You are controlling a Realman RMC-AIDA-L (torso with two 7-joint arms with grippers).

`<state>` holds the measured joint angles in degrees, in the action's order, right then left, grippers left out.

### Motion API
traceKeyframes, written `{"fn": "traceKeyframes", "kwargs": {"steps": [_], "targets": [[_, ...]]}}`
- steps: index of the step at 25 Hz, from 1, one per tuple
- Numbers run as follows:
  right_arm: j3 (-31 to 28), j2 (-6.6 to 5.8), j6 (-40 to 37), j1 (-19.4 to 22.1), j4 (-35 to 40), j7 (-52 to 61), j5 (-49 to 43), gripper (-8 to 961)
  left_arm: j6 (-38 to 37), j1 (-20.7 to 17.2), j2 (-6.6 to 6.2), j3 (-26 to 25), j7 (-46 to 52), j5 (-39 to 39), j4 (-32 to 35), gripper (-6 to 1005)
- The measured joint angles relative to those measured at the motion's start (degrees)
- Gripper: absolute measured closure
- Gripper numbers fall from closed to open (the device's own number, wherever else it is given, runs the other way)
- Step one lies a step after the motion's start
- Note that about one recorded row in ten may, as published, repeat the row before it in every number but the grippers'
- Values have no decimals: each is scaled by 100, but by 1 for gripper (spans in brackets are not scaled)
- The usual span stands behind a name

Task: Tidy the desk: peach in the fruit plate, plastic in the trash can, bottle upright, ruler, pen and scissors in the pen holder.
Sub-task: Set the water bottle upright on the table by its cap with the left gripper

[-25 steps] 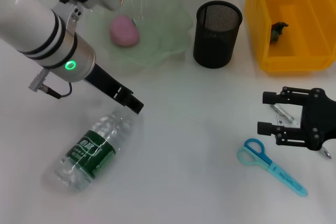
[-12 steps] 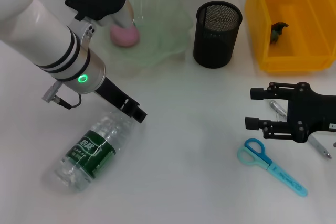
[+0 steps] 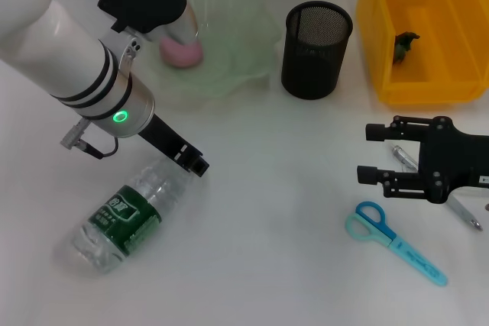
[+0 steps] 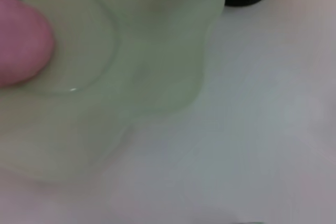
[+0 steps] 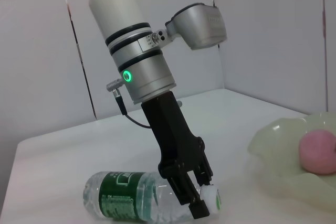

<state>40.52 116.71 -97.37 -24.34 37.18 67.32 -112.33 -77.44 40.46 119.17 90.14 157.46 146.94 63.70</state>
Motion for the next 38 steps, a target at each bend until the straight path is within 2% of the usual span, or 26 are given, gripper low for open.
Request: {"fn": "traceKeyframes", "kwargs": {"steps": [1, 8, 9, 14, 15, 19, 20, 24, 27, 30, 31, 32, 34, 37, 38], "targets": [[-2, 0, 0, 0, 0, 0, 0, 272, 0, -12, 0, 2, -26, -5, 37, 547], [-12, 0, 8, 0, 0, 0, 37, 274, 22, -318, -13, -19, -377, -425, 654, 548], [-12, 5, 9, 3, 0, 0, 42, 274, 98, -738, -45, -480, -1185, -1535, 1146, 548], [-9, 36, 9, -1, 0, 7, 46, 276, 37, -1036, -58, -1266, -2587, -2966, 859, 548], [-9, 36, 9, -1, 0, 7, 46, 276, 37, -1036, -58, -1266, -2587, -2966, 859, 548], [-24, 72, 8, 5, -1, 48, 49, 278, -61, -1208, -71, -1848, -4112, -4205, -21, 549], [-24, 72, 8, 5, -1, 48, 49, 278, -153, -1279, -71, -2027, -4780, -4726, -417, 549], [-101, 89, 7, -9, -81, 53, 60, 279, -394, -1382, -79, -2313, -6300, -5715, -1319, 549], [-142, 110, 8, -28, -114, 54, 67, 280, -521, -1390, -80, -2463, -7159, -6149, -1890, 549], [-221, 147, 7, -43, -138, 53, 69, 281, -569, -1390, -79, -2520, -7510, -6317, -2118, 549], [-237, 159, 4, -44, -142, 53, 74, 282, -685, -1392, -77, -2658, -8447, -6730, -2732, 549], [-245, 177, -2, -47, -147, 53, 84, 282, -735, -1394, -76, -2718, -8889, -6888, -3009, 549], [-250, 224, -21, -47, -168, 43, 187, 283, -768, -1396, -77, -2757, -9175, -6985, -3178, 549], [-252, 233, -40, -54, -232, 30, 225, 284, -807, -1401, -56, -2902, -10295, -7290, -3848, 550], [-253, 235, -49, -61, -266, 27, 234, 284, -807, -1401, -56, -2902, -10295, -7290, -3848, 550]]}}
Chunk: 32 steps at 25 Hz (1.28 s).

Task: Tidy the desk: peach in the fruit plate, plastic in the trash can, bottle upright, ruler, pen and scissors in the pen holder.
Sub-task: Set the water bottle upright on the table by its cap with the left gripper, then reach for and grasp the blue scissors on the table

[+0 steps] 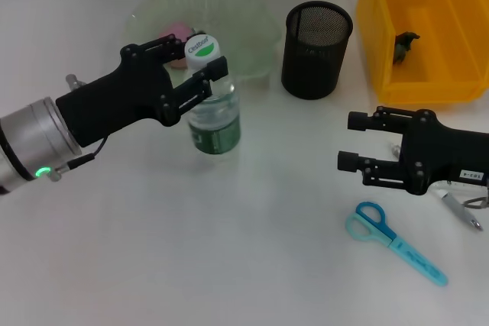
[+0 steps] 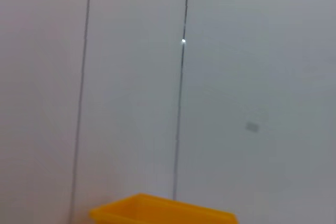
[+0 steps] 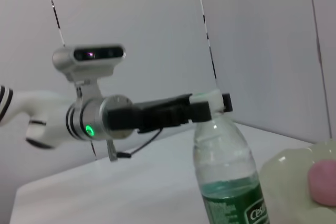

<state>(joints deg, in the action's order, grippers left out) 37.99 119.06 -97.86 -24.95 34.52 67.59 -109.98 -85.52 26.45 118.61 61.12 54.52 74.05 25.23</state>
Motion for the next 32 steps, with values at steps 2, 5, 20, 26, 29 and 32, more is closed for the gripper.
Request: {"fn": "traceKeyframes", "kwargs": {"steps": [2, 5, 20, 26, 29, 32], "targets": [[-1, 2, -3, -9, -46, -6, 31, 285, 2, 0, 12, -17, -747, -363, -435, 550], [0, 2, -3, -13, -103, -12, 52, 286, 16, 0, 12, -18, -856, -446, -514, 550], [-2, 3, 47, -91, -297, -96, 66, 291, 417, 63, 30, 1, -988, -646, -864, 545], [-2, 3, 48, -100, -319, -97, 66, 293, 334, 29, 39, -14, -1001, -739, -883, 512], [-2, 2, 48, -100, -325, -97, 66, 294, 49, -35, 29, -13, -991, -826, -889, 437], [-3, 2, 8, -85, -325, -97, 146, 295, 49, -35, 29, -13, -991, -826, -889, 363]]}}
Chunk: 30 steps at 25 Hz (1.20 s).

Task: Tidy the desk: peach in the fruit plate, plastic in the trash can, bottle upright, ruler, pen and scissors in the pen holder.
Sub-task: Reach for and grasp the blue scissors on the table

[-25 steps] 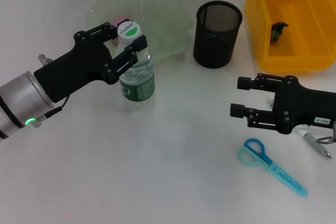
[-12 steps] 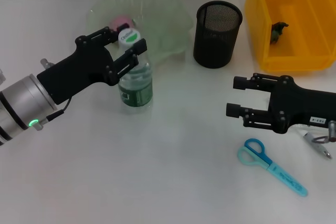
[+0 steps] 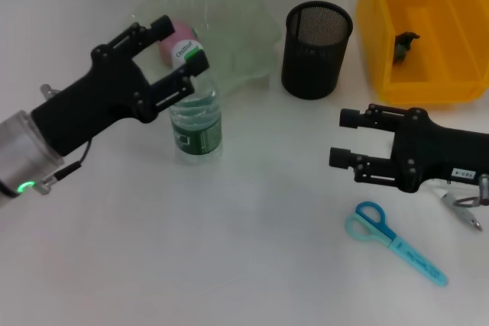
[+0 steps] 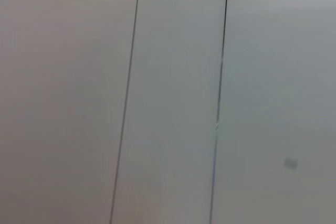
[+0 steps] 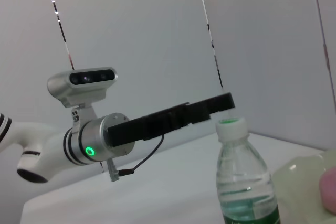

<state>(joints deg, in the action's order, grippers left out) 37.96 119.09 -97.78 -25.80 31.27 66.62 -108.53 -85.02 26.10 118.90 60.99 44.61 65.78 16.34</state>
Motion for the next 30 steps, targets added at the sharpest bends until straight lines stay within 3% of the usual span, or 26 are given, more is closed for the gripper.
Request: {"fn": "traceKeyframes", "kwargs": {"steps": [1, 2, 4, 5, 8, 9, 11, 13, 14, 15, 17, 19, 20, 23, 24, 25, 30], "targets": [[1, -2, -13, 10, 0, 14, 70, 295, 0, 0, 0, 0, 0, 0, 0, 338], [1, -12, -20, 26, 0, 61, 158, 295, -729, -235, -65, 0, 319, -136, 203, 313], [3, -75, -28, 57, 85, 335, 376, 296, -729, -235, -65, 0, 319, -136, 203, 267], [3, -75, -28, 57, 85, 335, 376, 296, -1165, -406, -140, 34, 634, -77, 456, 244], [66, -143, -32, 44, 424, 857, 325, 297, -1165, -406, -140, 34, 634, -77, 456, 246], [107, -153, -35, 35, 622, 1115, 234, 298, -2003, -648, -427, 124, 1080, 925, 806, 246], [265, -150, -73, 23, 1195, 1697, -47, 298, -2263, -716, -535, 105, 1159, 1555, 805, 247], [536, -91, -158, 29, 1910, 2286, -344, 299, -2192, -799, -523, 92, 1153, 1856, 798, 248], [885, -19, -259, 58, 2686, 2829, -677, 299, -1993, -852, -480, 88, 1131, 2064, 798, 249], [885, -19, -259, 58, 2686, 2829, -677, 300, -1993, -852, -480, 88, 1131, 2064, 798, 249], [1346, 19, -324, 81, 3400, 3422, -989, 300, -1857, -860, -449, 88, 1128, 2152, 786, 249], [2193, 24, -333, 93, 4463, 4492, -1580, 301, -1585, -861, -367, 88, 1125, 2333, 765, 249], [2193, 24, -333, 93, 4463, 4492, -1580, 301, -1464, -861, -325, 89, 1123, 2430, 764, 249], [3161, 29, -340, 94, 5440, 5712, -2562, 302, -1164, -848, -239, 134, 1120, 2505, 761, 249], [3819, 37, -364, 96, 5902, 6420, -3241, 303, -1098, -845, -222, 142, 1120, 2504, 761, 249], [3819, 37, -364, 96, 5902, 6420, -3241, 303, -1076, -844, -216, 142, 1120, 2505, 760, 249], [5013, 54, -424, 146, 6267, 7521, -4227, 305, -971, -809, -204, 126, 1136, 2505, 757, 249]]}}
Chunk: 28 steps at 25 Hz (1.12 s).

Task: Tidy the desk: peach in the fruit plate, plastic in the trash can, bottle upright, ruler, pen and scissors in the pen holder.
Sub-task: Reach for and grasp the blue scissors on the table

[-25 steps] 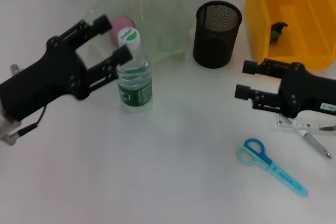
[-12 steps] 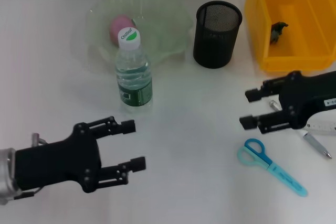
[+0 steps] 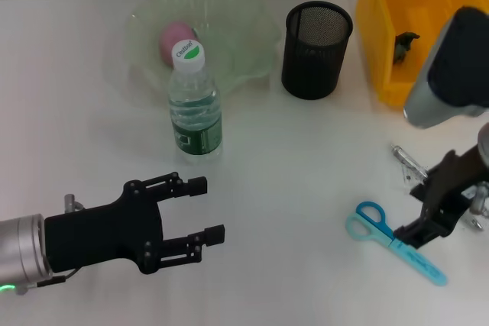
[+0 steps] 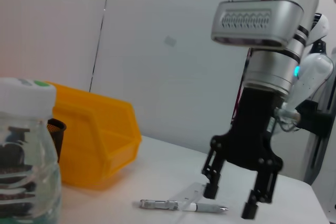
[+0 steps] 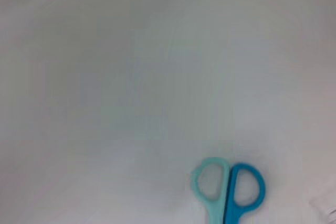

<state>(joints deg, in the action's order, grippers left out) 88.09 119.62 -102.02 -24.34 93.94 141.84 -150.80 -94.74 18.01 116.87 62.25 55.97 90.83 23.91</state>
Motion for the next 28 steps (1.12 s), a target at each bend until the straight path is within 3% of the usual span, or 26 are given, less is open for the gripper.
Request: {"fn": "traceKeyframes", "kwargs": {"steps": [25, 28], "targets": [[915, 17, 994, 376, -527, 976, -89, 313, 366, 250, 6, 24, 195, -4, 0, 249], [933, 13, 1071, 377, -600, 993, -91, 449, 389, 249, 21, 23, 195, -4, -1, 249]]}}
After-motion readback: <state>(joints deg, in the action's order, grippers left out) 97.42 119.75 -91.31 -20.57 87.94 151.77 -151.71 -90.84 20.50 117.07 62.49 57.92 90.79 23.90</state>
